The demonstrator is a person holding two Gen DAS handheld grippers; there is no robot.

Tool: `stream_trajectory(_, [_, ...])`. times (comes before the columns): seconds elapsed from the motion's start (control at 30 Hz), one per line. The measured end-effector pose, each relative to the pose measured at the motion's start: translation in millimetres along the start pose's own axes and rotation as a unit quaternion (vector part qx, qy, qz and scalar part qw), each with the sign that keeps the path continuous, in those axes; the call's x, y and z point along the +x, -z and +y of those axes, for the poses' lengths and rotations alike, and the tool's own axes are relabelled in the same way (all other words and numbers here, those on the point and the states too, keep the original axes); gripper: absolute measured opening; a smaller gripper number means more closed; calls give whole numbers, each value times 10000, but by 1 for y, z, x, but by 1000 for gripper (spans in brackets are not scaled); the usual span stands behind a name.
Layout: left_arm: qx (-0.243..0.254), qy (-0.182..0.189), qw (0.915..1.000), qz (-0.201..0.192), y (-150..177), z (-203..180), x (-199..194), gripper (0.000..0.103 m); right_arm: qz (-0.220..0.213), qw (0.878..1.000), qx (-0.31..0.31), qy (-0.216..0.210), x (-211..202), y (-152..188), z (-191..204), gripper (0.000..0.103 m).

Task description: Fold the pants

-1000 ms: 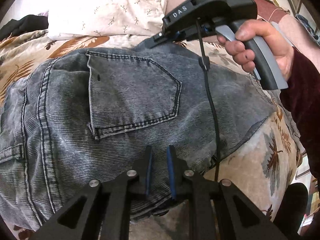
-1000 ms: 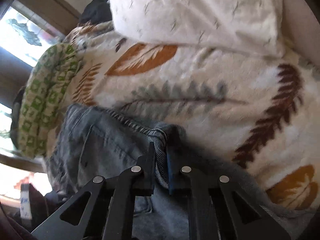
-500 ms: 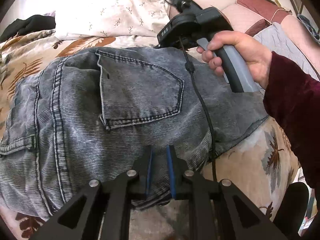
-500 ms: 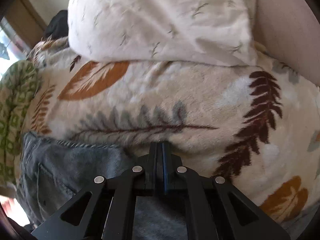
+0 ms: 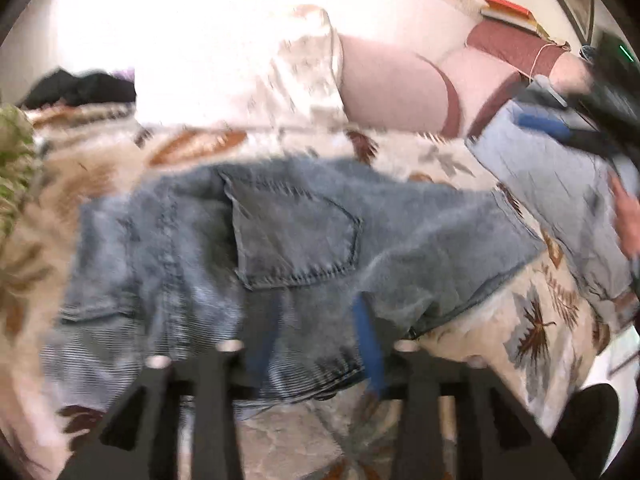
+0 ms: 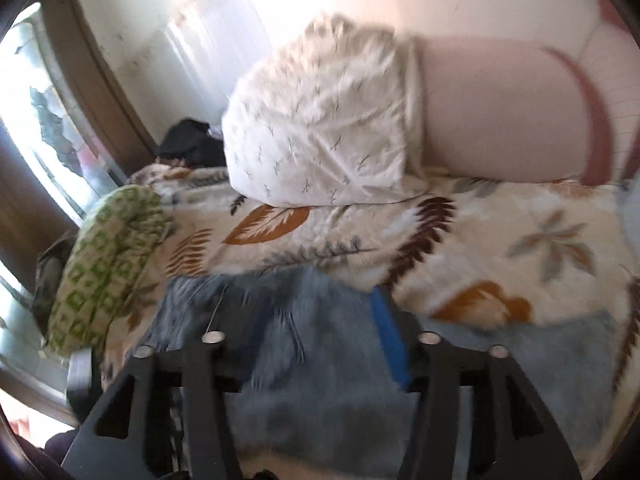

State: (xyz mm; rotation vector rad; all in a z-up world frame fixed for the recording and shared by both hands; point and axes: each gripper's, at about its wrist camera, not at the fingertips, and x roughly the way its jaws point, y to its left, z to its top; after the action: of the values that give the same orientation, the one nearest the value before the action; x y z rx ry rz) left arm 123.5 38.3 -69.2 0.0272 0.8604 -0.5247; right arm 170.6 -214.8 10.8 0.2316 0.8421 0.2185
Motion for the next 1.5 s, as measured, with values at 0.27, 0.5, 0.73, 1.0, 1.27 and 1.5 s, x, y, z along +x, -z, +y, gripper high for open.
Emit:
stream_trajectory(0.27, [-499,-904,9940,-363,0,46,-32,58,-231,9986,221,432,-58,78,-34,68])
stream_trajectory(0.5, [-735,-1353,9879,198,17,82,-3,53,213,9933,870,727,-3,115,-86,68])
stream_trajectory(0.73, [-186,-1726,9829,622,27,77,22,52,898,9859,283,1383,49,129,-91,65])
stream_trajectory(1.0, [129,-1710,9830,661,30,78,22,54,1402,9786,-139,1499,47,158,-105,58])
stream_trajectory(1.27, [21,-1427,9881,572,32,85,19,54,1333,9843,22,1156,34,163,-114,57])
stream_trajectory(1.5, [-326,-1500,9875,369,29,82,8,56,1171,9857,-150,1205,27,161,-108,57])
